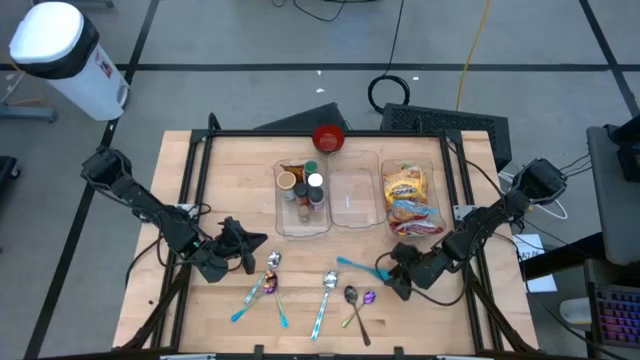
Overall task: Pick & Place Food Item
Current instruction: Put the blue spoon into the middle transparent bin
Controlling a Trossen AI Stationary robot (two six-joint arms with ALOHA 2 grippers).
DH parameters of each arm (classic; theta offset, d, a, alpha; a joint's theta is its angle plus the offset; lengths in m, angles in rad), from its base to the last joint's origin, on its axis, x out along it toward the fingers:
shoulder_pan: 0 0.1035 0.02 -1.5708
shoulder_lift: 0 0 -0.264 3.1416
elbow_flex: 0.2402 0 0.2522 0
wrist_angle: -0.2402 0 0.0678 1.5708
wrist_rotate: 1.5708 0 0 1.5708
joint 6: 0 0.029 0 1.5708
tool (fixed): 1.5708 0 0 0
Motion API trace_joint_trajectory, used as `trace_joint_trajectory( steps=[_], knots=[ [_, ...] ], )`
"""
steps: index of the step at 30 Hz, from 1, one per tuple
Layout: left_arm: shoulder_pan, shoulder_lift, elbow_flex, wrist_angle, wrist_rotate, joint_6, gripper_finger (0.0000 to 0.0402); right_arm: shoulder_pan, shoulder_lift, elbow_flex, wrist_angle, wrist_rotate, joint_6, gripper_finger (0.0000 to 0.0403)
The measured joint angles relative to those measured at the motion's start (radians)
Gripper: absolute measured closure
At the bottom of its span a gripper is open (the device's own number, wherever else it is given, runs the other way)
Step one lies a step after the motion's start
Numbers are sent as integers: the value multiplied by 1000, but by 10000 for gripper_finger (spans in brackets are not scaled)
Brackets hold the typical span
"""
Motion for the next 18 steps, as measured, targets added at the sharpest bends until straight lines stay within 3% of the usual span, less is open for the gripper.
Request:
trace_joint_trajectory(
  steps=[11, 18],
  knots=[
    [0, 0, 0, 0, 0, 0, 369, 0, 0, 0, 57, 1, -75, 218],
    [0, 0, 0, 0, 0, 3, 369, 0, 0, 0, 204, -1, -259, 218]
  ],
)
